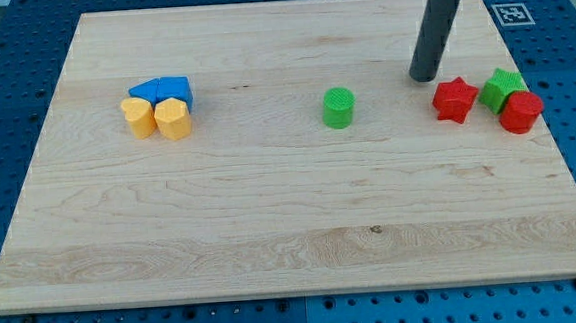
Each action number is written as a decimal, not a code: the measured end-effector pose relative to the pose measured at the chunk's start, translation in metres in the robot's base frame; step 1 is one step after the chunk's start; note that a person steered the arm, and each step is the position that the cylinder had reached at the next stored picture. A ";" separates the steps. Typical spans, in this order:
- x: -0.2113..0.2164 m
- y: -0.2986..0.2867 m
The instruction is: Slide red star close to green star and red circle
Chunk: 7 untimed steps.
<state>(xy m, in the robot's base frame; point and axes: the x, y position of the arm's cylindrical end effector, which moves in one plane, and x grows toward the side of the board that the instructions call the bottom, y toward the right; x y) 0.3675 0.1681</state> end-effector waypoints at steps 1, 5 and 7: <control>0.017 0.022; 0.048 -0.033; 0.066 -0.011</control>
<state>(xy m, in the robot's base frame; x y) 0.4334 0.1566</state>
